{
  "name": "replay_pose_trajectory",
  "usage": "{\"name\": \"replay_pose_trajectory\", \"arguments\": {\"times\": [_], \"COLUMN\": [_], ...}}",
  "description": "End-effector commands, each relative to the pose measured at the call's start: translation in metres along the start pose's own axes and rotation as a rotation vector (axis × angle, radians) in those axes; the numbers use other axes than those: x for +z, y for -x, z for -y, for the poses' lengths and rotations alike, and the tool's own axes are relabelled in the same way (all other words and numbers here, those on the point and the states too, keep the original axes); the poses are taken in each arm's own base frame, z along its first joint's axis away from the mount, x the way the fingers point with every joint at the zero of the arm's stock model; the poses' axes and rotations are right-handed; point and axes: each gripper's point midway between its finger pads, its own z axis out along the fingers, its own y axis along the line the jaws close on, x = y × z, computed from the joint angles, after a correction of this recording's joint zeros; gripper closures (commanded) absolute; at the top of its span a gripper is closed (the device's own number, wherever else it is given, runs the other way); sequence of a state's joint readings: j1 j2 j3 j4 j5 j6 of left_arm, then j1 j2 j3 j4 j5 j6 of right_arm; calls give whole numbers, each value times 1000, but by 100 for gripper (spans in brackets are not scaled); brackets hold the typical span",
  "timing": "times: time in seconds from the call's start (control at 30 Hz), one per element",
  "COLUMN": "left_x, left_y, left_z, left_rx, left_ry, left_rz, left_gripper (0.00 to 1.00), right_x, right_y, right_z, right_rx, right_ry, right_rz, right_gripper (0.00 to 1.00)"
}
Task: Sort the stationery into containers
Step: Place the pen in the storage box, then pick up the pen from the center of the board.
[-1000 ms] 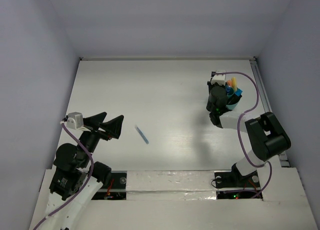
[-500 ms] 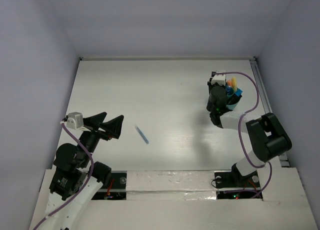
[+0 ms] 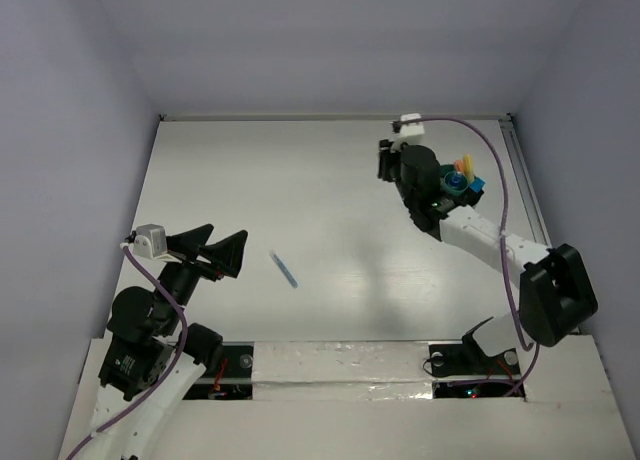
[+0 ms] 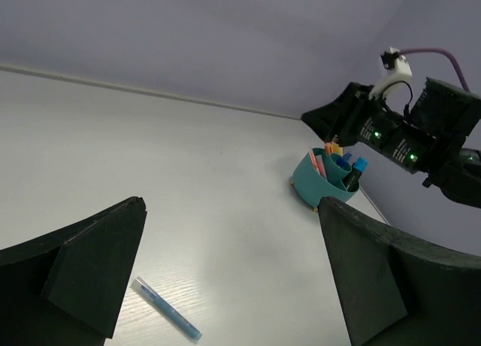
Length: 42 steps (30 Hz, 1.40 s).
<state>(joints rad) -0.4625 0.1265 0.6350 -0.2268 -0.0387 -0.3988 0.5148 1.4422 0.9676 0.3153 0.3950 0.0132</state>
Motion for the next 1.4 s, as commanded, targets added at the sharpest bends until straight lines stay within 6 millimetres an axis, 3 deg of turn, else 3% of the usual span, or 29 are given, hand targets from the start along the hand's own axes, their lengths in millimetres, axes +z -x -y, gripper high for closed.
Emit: {"name": "replay_pose_trajectory", "arguments": {"times": [0.0, 0.1, 0.17, 0.2, 0.23, 0.27, 0.3, 0.33, 0.43, 0.47, 0.63, 0.8, 0.93, 0.97, 1.03, 1.1, 1.13, 1.23, 1.27, 1.33, 1.37], "left_x": [0, 0, 0, -1, -1, -2, -2, -2, -3, -4, -6, -7, -7, -7, -7, -7, -7, -7, -7, -7, -7], "left_y": [17, 18, 19, 19, 19, 20, 20, 20, 22, 22, 25, 27, 26, 26, 25, 26, 25, 25, 26, 25, 25], "left_z": [7, 7, 6, 6, 6, 6, 5, 5, 5, 5, 5, 5, 5, 5, 5, 6, 6, 6, 6, 7, 7], "left_rx": [2, -1, -1, -1, -1, -2, -3, -2, -4, -4, -6, -8, -8, -6, -8, -6, -6, -6, -6, -6, -6], "left_ry": [-20, -18, -16, -16, -14, -13, -11, -9, -8, -9, -5, -7, -7, -9, -9, -13, -12, -13, -14, -17, -18], "left_rz": [59, 62, 63, 63, 64, 69, 68, 71, 79, 80, 94, 98, 98, 98, 95, 95, 94, 93, 94, 93, 92], "left_gripper": [1, 1, 1, 1, 1, 1, 1, 1, 1, 1, 1, 1, 1, 1, 1, 1, 1, 1, 1, 1, 1], "right_x": [-33, -47, -70, -75, -85, -88, -92, -92, -95, -96, -105, -110, -117, -117, -117, -114, -112, -92, -86, -60, -50], "right_y": [-32, -62, -80, -108, -101, -108, -131, -124, -156, -153, -181, -212, -228, -230, -231, -232, -229, -214, -189, -171, -128], "right_z": [-129, -190, -233, -244, -268, -277, -283, -295, -306, -313, -321, -315, -311, -310, -307, -302, -300, -285, -279, -248, -228], "right_rx": [-11, -79, -120, -163, -178, -195, -232, -235, -288, -293, -309, -354, -365, -367, -371, -387, -389, -359, -315, -225, -156], "right_ry": [416, 552, 659, 668, 707, 712, 713, 723, 696, 692, 692, 657, 630, 626, 610, 580, 565, 484, 463, 375, 315], "right_rz": [-221, -369, -441, -525, -511, -526, -584, -573, -643, -637, -726, -816, -865, -868, -875, -873, -861, -783, -729, -660, -559], "right_gripper": [49, 45, 42, 41, 39, 37, 35, 34, 33, 33, 37, 48, 68, 77, 80, 92, 100, 100, 100, 100, 100]}}
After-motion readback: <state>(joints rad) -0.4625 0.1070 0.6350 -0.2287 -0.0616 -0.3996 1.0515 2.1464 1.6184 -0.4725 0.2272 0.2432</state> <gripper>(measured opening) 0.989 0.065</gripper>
